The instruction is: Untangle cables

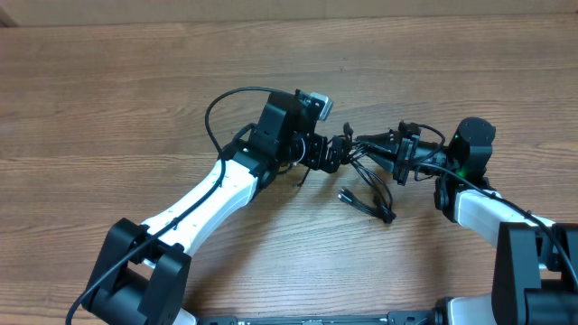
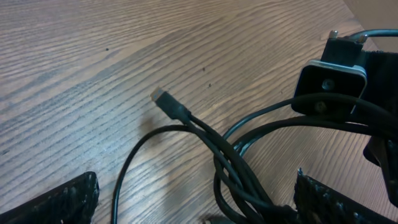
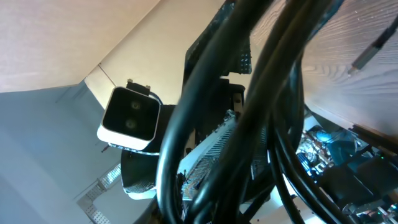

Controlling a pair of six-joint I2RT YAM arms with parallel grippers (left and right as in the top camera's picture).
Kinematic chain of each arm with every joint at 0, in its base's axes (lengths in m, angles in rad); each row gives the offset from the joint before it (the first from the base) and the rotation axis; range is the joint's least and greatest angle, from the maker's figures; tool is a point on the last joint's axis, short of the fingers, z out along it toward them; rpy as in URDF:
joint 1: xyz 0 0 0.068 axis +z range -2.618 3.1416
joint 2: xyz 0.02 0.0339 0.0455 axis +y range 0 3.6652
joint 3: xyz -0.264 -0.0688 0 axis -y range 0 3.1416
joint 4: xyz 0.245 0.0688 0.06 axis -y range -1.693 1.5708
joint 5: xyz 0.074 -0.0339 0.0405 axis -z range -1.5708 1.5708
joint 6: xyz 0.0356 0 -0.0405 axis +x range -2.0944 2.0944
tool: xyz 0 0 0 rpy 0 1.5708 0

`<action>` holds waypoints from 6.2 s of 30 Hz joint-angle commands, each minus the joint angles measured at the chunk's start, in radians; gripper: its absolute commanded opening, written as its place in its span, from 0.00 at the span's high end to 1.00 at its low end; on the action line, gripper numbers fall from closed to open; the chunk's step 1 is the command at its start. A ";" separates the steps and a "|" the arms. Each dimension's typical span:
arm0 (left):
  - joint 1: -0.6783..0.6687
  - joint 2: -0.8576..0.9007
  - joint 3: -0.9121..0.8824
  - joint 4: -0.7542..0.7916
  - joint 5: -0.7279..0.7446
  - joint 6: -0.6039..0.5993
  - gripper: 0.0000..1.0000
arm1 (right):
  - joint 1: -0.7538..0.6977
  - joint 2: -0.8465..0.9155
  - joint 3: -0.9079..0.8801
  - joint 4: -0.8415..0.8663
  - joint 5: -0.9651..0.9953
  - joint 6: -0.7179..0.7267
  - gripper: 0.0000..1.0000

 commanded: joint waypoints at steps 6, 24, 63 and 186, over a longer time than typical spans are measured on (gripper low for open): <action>-0.013 -0.014 0.011 -0.041 -0.016 0.024 0.00 | -0.002 -0.016 0.006 0.101 -0.031 0.081 0.88; -0.034 -0.014 0.011 -0.040 0.071 0.140 0.00 | -0.022 -0.016 0.007 0.212 0.084 0.140 0.88; -0.061 -0.016 0.011 0.166 0.124 0.924 0.07 | -0.220 -0.016 0.007 0.265 -0.135 0.095 0.96; -0.080 0.023 0.011 0.124 0.324 0.940 0.62 | -0.204 -0.016 0.007 0.307 -0.252 0.098 0.96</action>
